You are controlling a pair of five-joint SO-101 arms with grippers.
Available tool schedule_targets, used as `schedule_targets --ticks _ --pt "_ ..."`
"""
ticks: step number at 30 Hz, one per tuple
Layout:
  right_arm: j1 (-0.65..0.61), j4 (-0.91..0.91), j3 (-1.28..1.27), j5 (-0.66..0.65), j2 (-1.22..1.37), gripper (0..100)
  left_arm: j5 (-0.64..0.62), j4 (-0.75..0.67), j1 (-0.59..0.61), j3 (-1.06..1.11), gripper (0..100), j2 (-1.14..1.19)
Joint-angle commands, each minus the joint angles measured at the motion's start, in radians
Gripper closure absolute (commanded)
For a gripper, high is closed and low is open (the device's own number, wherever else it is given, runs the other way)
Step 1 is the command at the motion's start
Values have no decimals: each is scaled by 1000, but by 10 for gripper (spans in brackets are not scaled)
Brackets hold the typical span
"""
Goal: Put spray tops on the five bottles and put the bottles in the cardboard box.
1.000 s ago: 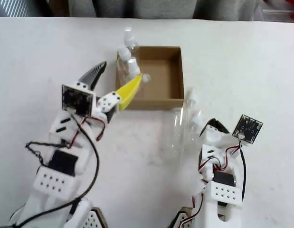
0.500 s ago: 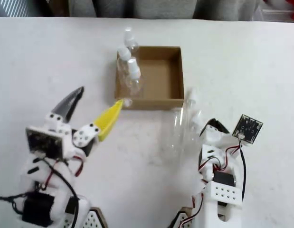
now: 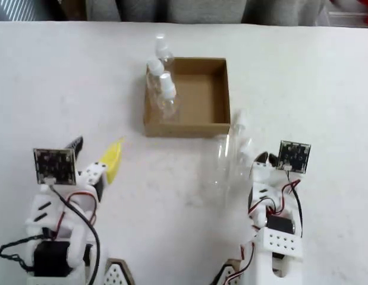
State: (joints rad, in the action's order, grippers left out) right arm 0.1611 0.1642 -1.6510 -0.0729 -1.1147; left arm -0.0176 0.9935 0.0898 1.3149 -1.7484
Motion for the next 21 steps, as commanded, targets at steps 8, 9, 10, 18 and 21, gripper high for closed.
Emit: schedule_targets --ticks 8,9,10,18,21 --pt "1 268 258 -25 -16 982 -74 -55 13 201 920 -5" --pt "1 306 301 -25 -13 982 -74 -72 13 230 922 -5" --pt "-7 344 348 -25 -8 982 -74 -95 13 261 922 -5" --pt "-229 661 614 -23 -4 981 -74 -187 13 382 922 -5" --pt "-282 674 649 20 4 981 -74 -184 13 382 922 -2"
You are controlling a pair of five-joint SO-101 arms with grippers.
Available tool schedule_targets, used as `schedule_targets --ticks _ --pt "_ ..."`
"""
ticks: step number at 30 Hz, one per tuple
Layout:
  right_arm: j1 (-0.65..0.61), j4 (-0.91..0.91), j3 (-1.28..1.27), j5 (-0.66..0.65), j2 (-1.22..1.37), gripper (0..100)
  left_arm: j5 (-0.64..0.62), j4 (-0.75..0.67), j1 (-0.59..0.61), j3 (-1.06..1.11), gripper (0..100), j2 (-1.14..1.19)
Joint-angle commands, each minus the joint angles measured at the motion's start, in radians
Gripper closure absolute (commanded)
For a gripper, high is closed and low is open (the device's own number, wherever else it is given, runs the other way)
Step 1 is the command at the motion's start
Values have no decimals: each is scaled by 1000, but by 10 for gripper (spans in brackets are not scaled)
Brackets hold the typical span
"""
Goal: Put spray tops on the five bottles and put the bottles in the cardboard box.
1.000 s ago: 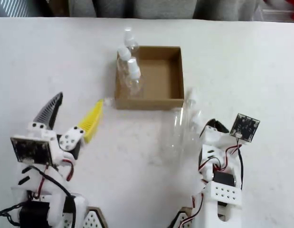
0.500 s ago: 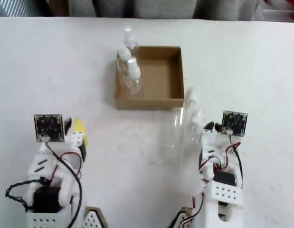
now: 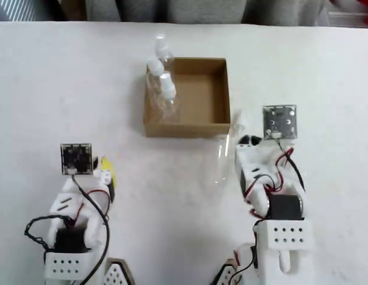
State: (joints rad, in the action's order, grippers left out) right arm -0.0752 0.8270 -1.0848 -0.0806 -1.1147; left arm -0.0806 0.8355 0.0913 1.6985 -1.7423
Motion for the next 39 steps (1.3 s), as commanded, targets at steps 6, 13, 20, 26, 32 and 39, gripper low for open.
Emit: schedule_targets --ticks 6,13,20,26,32,39 --pt "-58 18 196 55 243 982 -8 23 10 -2 920 -8" --pt "-53 12 361 140 602 982 78 31 10 -2 920 -7" --pt "-50 10 500 190 865 982 97 44 8 -2 920 -7" --pt "15 -24 585 190 992 982 97 44 7 -2 920 -7" --pt "45 -120 592 190 1087 982 97 43 5 -2 920 -7" --pt "15 -189 592 190 1185 982 97 43 5 -2 920 -7"
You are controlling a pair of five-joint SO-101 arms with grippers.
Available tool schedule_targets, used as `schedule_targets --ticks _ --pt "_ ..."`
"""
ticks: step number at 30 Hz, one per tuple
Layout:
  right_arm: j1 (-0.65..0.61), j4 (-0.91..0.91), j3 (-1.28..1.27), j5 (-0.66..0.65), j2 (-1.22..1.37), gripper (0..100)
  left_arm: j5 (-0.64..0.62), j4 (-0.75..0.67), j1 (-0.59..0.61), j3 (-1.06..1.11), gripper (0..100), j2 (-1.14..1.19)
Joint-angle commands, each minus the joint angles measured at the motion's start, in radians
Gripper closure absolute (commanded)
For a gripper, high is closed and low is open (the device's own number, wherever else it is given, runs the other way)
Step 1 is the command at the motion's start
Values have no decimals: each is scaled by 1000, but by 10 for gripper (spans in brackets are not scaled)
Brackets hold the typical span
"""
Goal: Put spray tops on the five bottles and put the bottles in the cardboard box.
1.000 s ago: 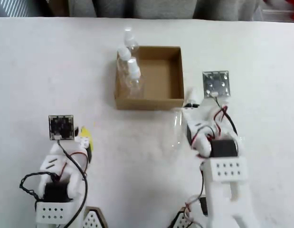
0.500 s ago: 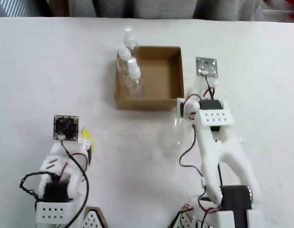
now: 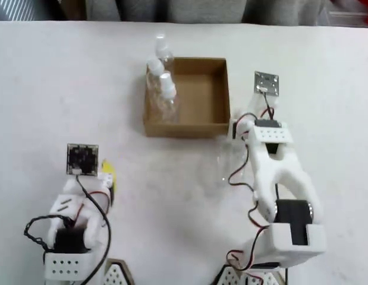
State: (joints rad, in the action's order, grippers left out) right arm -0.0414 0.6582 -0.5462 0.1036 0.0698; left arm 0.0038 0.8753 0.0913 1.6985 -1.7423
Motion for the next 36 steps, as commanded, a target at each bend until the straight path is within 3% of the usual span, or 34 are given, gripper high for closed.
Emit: schedule_targets --ticks 1,14,29,36 --pt "-27 -19 52 6 5 982 12 3 5 -2 920 -7" --pt "-165 120 -31 -2 -119 982 12 3 5 -2 920 -7" --pt "-56 127 -152 -3 -280 982 12 3 7 -2 920 -7" --pt "-2 211 -153 -3 -326 983 12 3 7 -2 920 -7"
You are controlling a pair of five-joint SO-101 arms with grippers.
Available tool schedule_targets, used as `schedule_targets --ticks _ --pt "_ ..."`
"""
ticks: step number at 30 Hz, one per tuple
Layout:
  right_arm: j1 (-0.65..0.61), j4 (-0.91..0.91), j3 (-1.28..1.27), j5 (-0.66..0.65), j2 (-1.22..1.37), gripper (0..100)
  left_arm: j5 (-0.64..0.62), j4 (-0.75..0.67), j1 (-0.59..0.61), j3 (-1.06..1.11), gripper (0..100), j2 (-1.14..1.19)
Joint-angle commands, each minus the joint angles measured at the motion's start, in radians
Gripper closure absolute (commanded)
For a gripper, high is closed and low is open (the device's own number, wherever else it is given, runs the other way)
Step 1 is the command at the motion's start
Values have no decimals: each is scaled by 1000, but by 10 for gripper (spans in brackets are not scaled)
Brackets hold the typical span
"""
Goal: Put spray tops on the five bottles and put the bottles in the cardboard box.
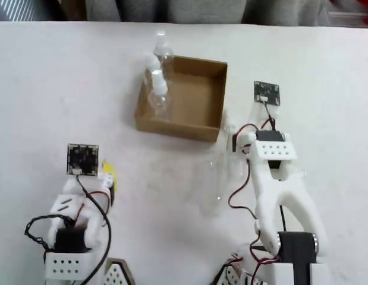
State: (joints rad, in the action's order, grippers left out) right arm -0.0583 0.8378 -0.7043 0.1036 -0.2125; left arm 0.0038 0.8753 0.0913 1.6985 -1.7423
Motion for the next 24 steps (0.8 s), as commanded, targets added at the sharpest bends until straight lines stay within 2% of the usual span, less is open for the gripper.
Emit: schedule_targets --ticks 1,7,13,20,24 --pt "10 36 -2 -3 -42 983 12 3 5 -2 920 -7" --pt "-127 -1 -72 -5 -18 982 12 3 7 -2 920 -7" --pt "-297 -1 -83 -112 -13 982 12 3 8 -2 920 -7" --pt "-481 7 -83 -127 -22 981 12 3 8 -2 920 -7" --pt "-578 81 -78 -308 -25 982 12 3 10 -2 920 -7"
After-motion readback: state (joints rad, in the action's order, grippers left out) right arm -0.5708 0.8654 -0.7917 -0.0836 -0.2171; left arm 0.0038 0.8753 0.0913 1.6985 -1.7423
